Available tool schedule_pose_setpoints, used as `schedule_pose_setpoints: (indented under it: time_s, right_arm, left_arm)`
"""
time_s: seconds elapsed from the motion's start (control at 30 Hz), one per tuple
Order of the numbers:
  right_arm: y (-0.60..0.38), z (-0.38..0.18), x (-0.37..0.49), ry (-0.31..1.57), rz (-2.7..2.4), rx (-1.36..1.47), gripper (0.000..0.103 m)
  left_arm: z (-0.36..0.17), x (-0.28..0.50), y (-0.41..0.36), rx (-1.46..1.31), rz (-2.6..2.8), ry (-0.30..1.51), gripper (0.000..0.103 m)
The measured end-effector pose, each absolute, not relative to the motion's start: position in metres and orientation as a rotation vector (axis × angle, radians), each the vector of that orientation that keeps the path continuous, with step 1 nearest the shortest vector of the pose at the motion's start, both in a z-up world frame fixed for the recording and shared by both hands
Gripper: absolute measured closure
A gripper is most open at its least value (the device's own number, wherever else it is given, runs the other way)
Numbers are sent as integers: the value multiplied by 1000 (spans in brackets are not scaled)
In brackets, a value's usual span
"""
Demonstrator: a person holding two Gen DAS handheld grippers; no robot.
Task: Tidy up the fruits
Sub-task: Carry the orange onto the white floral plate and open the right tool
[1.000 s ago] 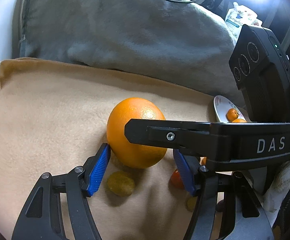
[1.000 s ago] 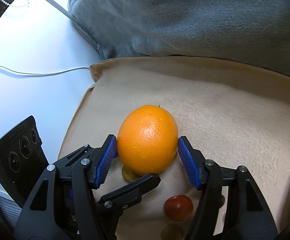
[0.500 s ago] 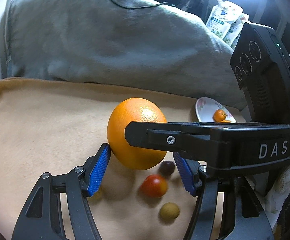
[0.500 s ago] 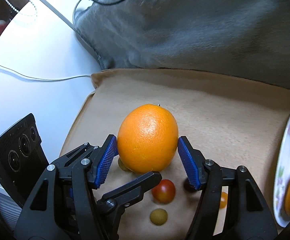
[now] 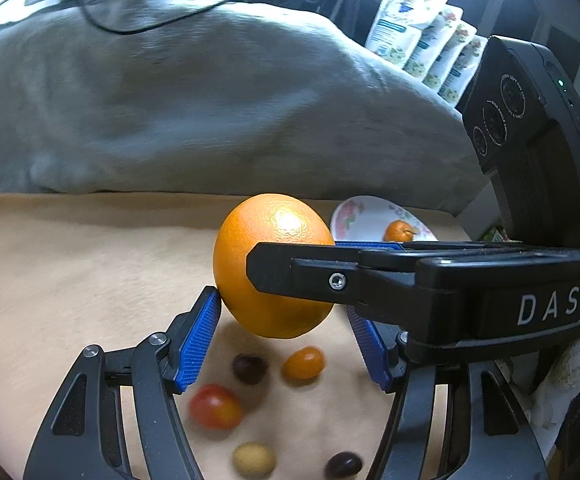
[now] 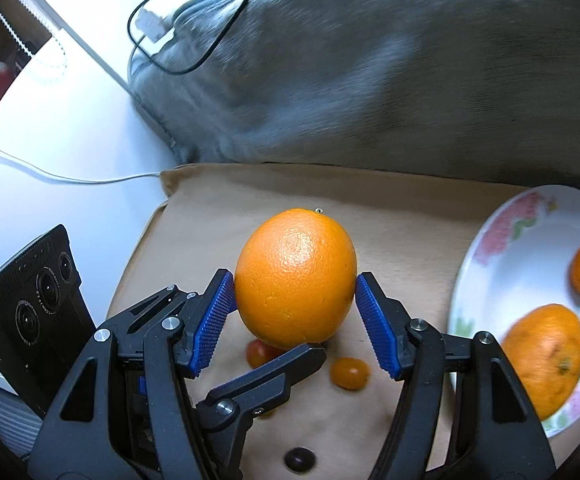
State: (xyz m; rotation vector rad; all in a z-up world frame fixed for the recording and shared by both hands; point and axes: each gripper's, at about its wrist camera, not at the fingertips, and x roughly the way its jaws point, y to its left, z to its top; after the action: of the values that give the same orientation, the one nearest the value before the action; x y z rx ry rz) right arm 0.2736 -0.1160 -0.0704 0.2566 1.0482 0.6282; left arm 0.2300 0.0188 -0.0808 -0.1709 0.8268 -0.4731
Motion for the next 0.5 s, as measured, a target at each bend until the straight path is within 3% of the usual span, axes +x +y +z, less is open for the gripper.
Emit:
schedule_pose_setpoints:
  time_s: [0.5]
  right_arm:
    - [-169,-65,279,1026,540,284,37]
  left_arm:
    - [-75,250,-13,-138,-547,835,39]
